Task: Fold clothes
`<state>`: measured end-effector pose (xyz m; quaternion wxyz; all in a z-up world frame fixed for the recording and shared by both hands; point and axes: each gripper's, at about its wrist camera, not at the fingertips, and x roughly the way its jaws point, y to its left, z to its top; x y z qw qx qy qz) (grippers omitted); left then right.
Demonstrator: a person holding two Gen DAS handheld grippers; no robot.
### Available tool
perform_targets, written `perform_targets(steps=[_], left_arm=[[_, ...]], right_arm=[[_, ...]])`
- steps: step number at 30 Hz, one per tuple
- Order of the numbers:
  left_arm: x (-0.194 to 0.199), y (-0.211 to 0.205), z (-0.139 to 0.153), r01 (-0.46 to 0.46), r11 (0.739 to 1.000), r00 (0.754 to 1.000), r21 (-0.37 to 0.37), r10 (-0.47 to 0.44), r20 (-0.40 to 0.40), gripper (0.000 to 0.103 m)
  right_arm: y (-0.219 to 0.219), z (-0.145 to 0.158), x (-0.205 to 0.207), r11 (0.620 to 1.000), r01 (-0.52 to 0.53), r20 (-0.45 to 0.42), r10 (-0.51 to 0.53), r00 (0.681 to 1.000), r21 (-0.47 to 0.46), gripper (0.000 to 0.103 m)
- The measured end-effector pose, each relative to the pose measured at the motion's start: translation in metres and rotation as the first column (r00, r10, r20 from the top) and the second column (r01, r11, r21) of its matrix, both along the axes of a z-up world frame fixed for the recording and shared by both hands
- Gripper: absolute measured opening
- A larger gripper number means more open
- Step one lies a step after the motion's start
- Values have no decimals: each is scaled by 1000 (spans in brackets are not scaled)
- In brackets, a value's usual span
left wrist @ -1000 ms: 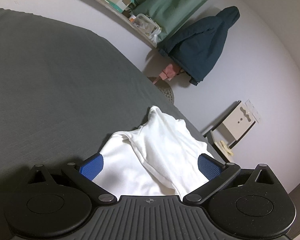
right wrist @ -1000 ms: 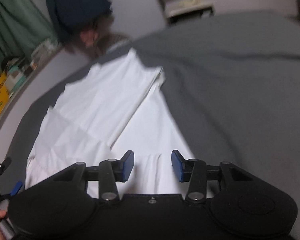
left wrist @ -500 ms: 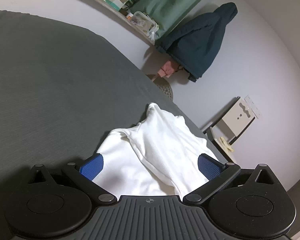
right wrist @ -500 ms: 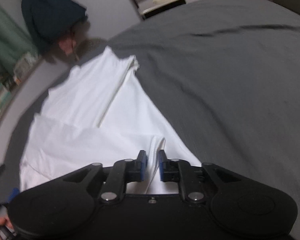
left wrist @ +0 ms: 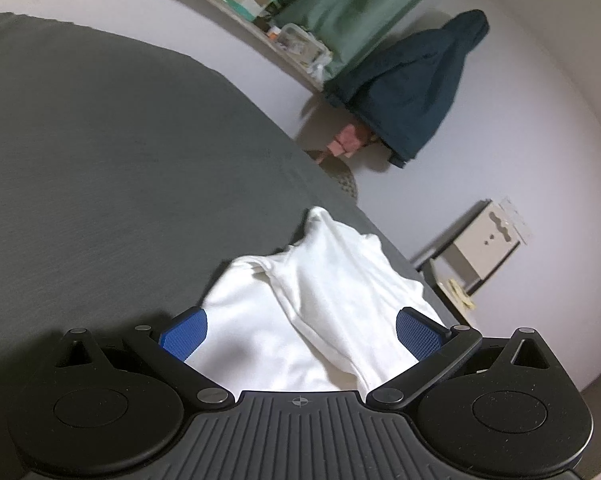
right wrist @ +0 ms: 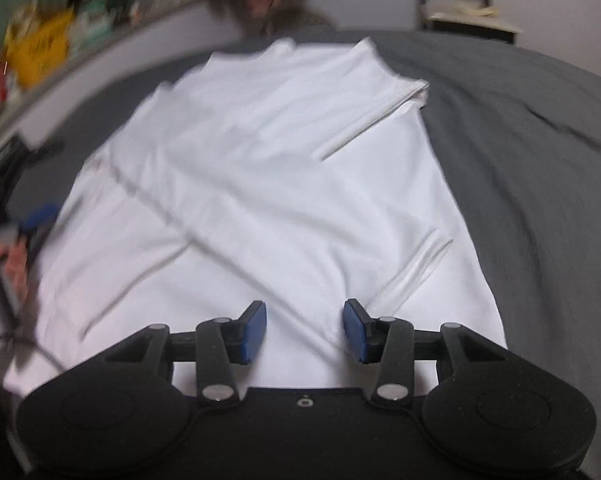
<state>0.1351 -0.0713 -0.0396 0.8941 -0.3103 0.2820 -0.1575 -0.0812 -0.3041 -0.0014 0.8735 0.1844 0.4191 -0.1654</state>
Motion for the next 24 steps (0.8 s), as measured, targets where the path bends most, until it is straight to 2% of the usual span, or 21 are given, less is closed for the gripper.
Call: perform_targets(steps=[2,4,5,6,11,14,17,22,24], left_arm=[[1,0,0,-16,1000,1000,4,16,-2,103],[2,-3,0,-20,999,1000,36,20,4,103],[1,-4,2,-16,998,1000,55,16,13,103],[1,-5,4,-12,997,1000,75,11,21,103],[-4,-6,23,31,993,994,118,-43,102,103],[2,-6,38,69,982,987,174,-93,134,103],[28,-14,46,130,967,981,219,-158,116,103],[108,-38,60,188,960,974,206,-210,89,103],[144,-52,59,205,957,974,204,-220,53,103]], right_arm=[[2,15,-1,1000,-30,-1,30,1000,7,44],[-2,32,4,998,-59,49,59,997,7,52],[-7,39,10,998,-60,81,60,995,-2,63],[-12,46,17,998,-59,114,60,992,-9,67],[-73,59,68,999,-29,257,22,966,21,68],[-126,52,107,998,-20,271,5,963,55,70],[-175,37,154,997,-21,250,3,968,72,70],[-233,10,215,998,-13,213,-2,977,66,69],[-249,-1,233,997,-4,192,-11,981,81,69]])
